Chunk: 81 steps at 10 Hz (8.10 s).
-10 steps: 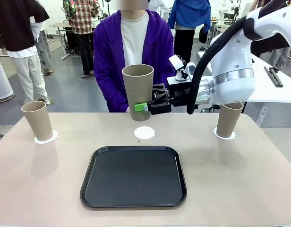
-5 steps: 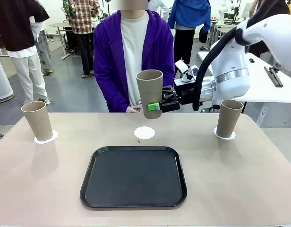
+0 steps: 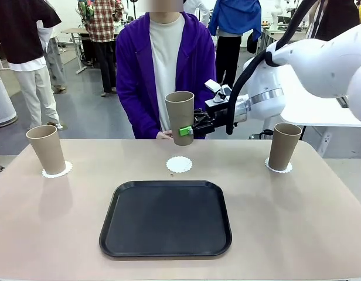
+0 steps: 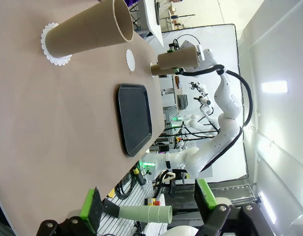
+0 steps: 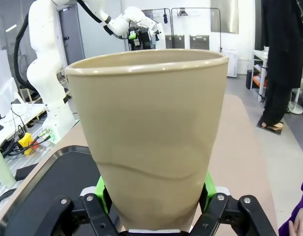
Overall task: Place coasters on the table and set cups on them.
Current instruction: Take one Reusable plastic cup from the Flat Tray and place it on a coaster set by the human.
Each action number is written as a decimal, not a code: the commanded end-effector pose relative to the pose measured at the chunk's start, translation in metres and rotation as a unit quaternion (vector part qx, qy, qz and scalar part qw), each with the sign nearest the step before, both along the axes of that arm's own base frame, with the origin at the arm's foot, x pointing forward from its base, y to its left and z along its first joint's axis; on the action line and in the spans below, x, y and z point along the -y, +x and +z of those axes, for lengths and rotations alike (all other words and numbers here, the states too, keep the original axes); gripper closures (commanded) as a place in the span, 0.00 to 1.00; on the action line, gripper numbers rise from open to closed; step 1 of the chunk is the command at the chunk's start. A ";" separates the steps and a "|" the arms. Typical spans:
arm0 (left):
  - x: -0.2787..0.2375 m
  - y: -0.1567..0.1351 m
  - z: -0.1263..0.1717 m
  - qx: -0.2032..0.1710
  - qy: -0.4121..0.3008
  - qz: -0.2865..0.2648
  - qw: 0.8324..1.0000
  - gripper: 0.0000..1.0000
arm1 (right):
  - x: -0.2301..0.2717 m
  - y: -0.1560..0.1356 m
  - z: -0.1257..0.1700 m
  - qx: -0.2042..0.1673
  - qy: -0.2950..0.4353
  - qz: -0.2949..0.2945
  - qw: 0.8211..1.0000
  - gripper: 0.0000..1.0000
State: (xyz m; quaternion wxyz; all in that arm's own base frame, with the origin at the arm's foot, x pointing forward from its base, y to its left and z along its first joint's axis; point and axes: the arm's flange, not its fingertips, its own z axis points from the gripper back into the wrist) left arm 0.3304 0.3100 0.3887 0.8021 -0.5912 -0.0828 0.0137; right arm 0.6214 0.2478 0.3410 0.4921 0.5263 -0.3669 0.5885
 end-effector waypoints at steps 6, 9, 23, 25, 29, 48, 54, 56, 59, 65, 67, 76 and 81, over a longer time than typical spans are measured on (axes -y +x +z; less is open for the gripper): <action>0.000 -0.002 0.001 0.000 0.001 0.002 1.000 0.00 | 0.003 0.012 -0.020 -0.018 0.015 0.013 1.000 0.19; 0.000 -0.002 0.001 0.000 0.001 0.002 1.000 0.00 | 0.003 0.012 -0.020 -0.018 0.015 0.013 1.000 0.19; 0.000 -0.002 0.001 0.000 0.001 0.002 1.000 0.00 | -0.019 0.036 -0.096 0.058 0.033 0.092 0.994 0.19; 0.000 -0.002 0.001 0.000 0.001 0.002 1.000 0.00 | -0.020 0.037 -0.104 0.044 0.026 0.090 0.995 0.19; 0.000 -0.002 0.001 0.000 0.001 0.002 1.000 0.00 | -0.018 0.041 -0.110 0.037 0.025 0.087 0.995 0.19; 0.000 -0.002 0.001 0.000 0.001 0.002 1.000 0.00 | -0.011 0.051 -0.112 -0.037 -0.053 0.094 0.994 0.00; 0.000 -0.002 0.001 0.000 0.001 0.002 1.000 0.00 | 0.005 0.056 -0.106 -0.025 -0.079 0.084 0.993 0.00; 0.000 -0.002 0.001 0.000 0.001 0.002 1.000 0.00 | 0.009 0.059 -0.105 -0.006 -0.106 0.076 0.991 0.00; 0.000 -0.002 0.001 0.000 0.001 0.002 1.000 0.00 | 0.021 0.060 -0.093 -0.001 -0.119 0.067 0.991 0.00; 0.000 -0.002 0.001 0.000 0.001 0.002 1.000 0.00 | 0.061 0.014 0.031 -0.044 -0.334 -0.004 0.942 0.00; 0.000 -0.002 0.001 0.000 0.001 0.002 1.000 0.00 | 0.059 -0.018 0.078 -0.123 -0.389 -0.083 0.909 0.00; 0.000 -0.002 0.001 0.000 0.001 0.002 1.000 0.00 | 0.011 -0.136 0.168 -0.172 -0.588 -0.273 0.741 0.00; 0.000 -0.002 0.001 0.000 0.001 0.002 1.000 0.00 | 0.009 -0.130 0.176 -0.169 -0.568 -0.263 0.762 0.00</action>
